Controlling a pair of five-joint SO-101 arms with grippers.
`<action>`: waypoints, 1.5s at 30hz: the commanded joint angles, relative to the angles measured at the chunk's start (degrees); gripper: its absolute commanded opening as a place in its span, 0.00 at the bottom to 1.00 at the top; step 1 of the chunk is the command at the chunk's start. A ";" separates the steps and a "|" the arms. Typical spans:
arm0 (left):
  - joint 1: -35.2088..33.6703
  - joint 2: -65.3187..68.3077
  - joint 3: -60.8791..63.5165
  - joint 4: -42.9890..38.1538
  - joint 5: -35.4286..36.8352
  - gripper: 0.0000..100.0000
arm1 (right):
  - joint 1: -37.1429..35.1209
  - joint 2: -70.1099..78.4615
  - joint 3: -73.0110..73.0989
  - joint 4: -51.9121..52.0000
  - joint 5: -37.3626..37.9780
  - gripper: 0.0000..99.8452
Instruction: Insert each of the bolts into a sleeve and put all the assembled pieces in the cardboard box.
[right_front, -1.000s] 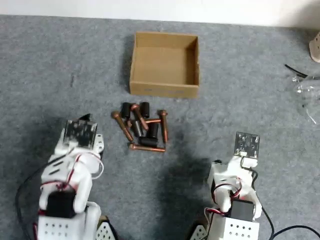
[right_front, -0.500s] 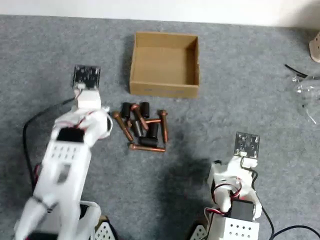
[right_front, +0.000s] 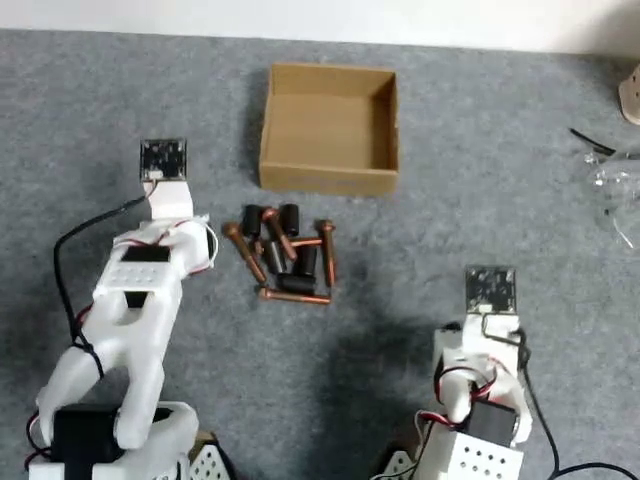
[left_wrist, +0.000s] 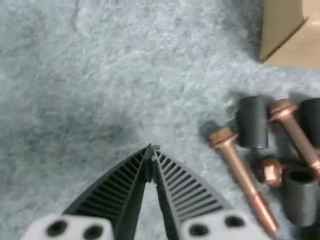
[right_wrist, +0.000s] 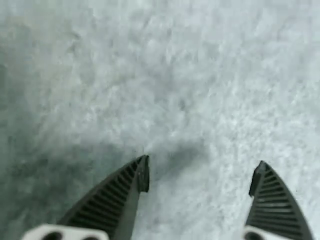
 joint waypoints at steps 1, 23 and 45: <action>-2.77 -0.22 -3.30 2.11 0.00 0.01 | -2.68 -0.66 1.80 -3.30 -0.97 0.30; -4.35 -0.13 -3.21 1.41 0.09 0.01 | -35.47 76.53 -56.84 -10.51 -17.49 0.30; -5.32 -0.13 -3.21 -0.44 0.09 0.01 | -52.44 109.14 -80.92 -11.74 -27.52 0.30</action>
